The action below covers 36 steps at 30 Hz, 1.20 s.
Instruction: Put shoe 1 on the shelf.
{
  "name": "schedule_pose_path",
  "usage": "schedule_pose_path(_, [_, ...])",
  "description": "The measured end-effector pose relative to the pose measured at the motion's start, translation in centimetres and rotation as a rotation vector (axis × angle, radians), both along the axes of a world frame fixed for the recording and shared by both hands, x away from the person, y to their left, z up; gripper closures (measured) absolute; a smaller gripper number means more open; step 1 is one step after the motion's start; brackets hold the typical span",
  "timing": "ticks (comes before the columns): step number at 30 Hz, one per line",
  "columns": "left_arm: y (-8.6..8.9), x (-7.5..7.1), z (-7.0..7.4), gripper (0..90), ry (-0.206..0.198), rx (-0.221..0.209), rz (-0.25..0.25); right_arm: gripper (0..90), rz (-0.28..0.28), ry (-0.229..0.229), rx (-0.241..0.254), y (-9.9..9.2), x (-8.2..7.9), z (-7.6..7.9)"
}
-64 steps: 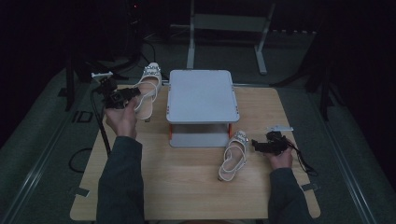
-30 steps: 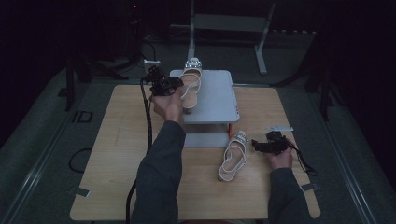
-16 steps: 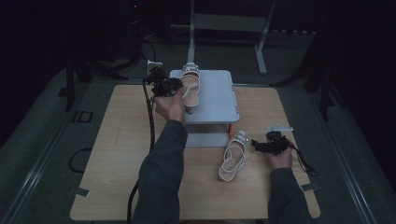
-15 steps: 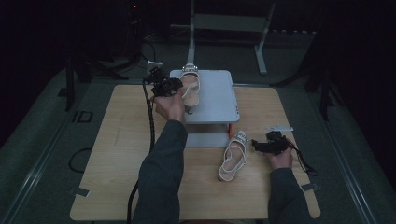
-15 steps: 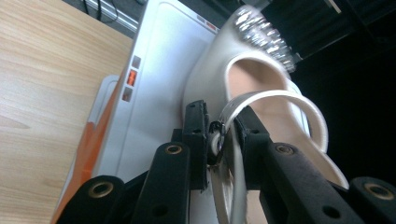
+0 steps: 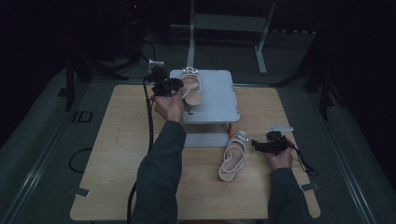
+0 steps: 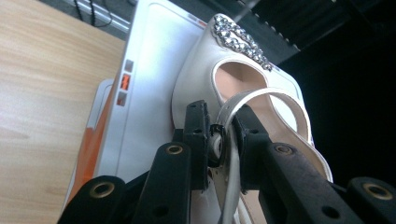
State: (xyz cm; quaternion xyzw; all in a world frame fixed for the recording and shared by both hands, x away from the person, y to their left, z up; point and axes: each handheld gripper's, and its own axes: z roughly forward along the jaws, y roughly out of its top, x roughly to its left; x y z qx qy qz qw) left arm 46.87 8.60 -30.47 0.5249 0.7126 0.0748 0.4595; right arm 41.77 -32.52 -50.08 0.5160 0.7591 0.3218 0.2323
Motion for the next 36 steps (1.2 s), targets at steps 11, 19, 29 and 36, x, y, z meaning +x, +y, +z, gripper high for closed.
schedule_pose_path(11, [0.4, 0.4, -0.4, 77.9, -0.01, 0.007, -0.061, 12.6, -0.001, 0.0, 0.002, 0.0, 0.0, 0.0])
schedule_pose_path(19, [0.6, -0.2, 0.7, 54.6, -0.133, 0.094, -0.117, 12.6, -0.001, 0.0, 0.002, 0.0, 0.0, 0.0])
schedule_pose_path(29, [2.1, -1.0, 1.8, 51.0, -0.32, 0.058, -0.147, 12.6, -0.002, 0.0, 0.002, 0.0, 0.0, 0.0])
schedule_pose_path(36, [3.0, -1.5, 1.9, 51.1, -0.324, 0.102, -0.164, 12.6, -0.002, 0.0, 0.002, 0.0, 0.0, 0.0])
